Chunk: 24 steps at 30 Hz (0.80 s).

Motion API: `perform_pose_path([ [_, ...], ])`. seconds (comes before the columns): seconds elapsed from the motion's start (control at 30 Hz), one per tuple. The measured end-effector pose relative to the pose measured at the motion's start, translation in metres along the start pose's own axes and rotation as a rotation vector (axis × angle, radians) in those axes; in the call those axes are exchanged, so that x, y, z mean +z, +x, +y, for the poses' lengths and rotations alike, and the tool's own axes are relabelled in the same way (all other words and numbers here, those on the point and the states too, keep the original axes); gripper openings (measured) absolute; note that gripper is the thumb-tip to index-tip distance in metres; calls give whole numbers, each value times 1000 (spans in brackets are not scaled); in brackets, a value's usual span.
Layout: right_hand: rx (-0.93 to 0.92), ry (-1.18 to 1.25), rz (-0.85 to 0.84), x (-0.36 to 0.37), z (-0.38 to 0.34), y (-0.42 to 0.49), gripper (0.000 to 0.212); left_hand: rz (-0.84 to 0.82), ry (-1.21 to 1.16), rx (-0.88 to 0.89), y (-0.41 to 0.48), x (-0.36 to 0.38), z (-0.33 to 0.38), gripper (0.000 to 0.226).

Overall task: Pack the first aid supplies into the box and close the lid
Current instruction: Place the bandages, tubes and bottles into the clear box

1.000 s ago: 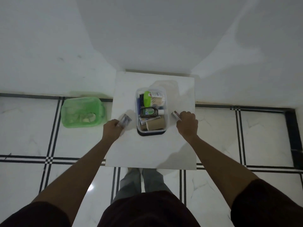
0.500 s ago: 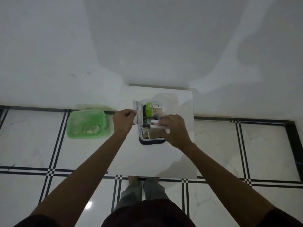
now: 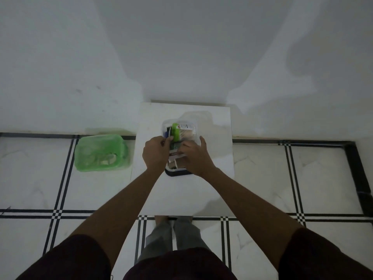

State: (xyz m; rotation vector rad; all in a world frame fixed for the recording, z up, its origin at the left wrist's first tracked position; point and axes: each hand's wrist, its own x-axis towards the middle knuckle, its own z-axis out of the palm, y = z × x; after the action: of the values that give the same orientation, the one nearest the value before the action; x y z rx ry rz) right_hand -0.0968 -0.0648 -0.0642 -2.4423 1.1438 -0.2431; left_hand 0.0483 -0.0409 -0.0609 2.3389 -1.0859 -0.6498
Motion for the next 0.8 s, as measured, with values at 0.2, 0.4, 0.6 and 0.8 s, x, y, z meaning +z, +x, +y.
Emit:
perform_pose_path([
  [0.2, 56, 65, 34, 5, 7, -5, 18, 26, -345, 29, 5, -5, -14, 24],
  [0.4, 332, 422, 269, 5, 10, -33, 32, -311, -190, -55, 4, -5, -22, 48],
  [0.6, 263, 66, 139, 16, 19, -41, 19, -379, -151, -42, -8, -4, -19, 34],
  [0.8, 248, 26, 221, 6, 13, -26, 19, -422, -158, -83, -5, -8, -17, 35],
])
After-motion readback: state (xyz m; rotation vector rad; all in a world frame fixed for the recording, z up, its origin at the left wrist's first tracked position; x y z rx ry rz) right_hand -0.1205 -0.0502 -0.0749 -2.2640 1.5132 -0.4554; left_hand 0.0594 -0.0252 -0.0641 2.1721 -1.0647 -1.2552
